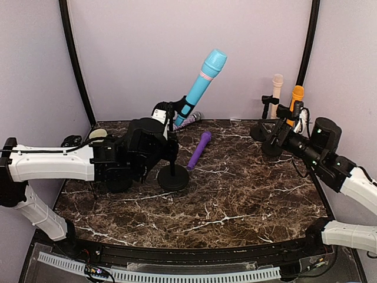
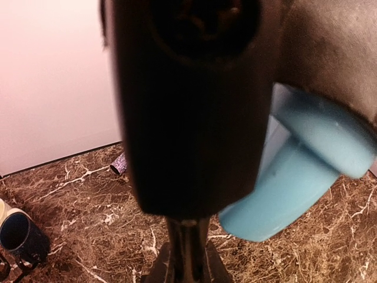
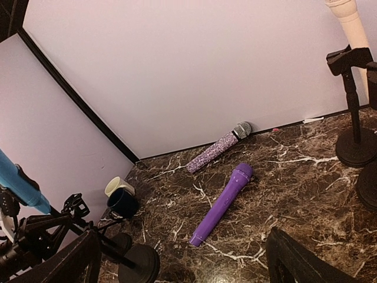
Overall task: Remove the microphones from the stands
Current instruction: Place the microphone stand with the microphone at the center of the board.
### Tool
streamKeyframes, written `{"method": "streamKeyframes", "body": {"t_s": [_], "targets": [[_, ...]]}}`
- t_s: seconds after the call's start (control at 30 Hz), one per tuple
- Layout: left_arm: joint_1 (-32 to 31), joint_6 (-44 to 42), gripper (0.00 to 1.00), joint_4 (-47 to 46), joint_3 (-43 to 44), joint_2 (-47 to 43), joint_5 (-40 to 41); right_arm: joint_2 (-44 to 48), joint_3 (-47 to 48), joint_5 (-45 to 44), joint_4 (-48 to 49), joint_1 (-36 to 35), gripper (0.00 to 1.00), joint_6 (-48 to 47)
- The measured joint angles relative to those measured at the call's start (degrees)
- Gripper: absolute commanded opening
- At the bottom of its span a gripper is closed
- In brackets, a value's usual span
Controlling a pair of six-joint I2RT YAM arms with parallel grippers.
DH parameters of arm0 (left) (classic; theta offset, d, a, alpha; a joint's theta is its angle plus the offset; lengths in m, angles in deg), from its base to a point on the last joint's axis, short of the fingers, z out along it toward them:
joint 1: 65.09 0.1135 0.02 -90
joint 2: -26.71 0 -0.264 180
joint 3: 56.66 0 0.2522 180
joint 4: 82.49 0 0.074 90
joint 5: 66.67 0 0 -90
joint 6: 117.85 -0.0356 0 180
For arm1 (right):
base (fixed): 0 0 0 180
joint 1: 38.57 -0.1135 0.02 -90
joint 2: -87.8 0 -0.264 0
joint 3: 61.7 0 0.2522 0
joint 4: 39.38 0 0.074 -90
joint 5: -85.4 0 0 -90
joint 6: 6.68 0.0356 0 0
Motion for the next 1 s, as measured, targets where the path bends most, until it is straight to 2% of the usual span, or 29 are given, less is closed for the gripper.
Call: {"method": "streamKeyframes", "body": {"t_s": [0.33, 0.6, 0.83, 0.97, 1.0], "targets": [[-4.1, 10.7, 0.00, 1.9, 0.0, 0.7, 10.4, 1.2, -1.0, -0.2, -0.9, 0.0, 0.98, 2.0], [-4.0, 21.5, 0.00, 8.1, 2.7, 7.9, 14.0, 2.5, -1.5, -0.4, -1.3, 0.0, 0.99, 2.8], [-4.1, 27.5, 0.00, 12.0, 4.4, 12.4, 14.8, 2.4, -1.7, -0.4, -1.4, 0.0, 0.99, 2.8], [-4.3, 29.8, 0.16, 13.6, 5.6, 13.5, 15.8, 2.4, -1.9, -0.4, -1.5, 0.0, 0.98, 2.8], [-4.4, 30.4, 0.23, 13.7, 5.7, 13.6, 16.0, 2.4, -1.9, -0.4, -1.5, 0.0, 0.98, 2.8]]}}
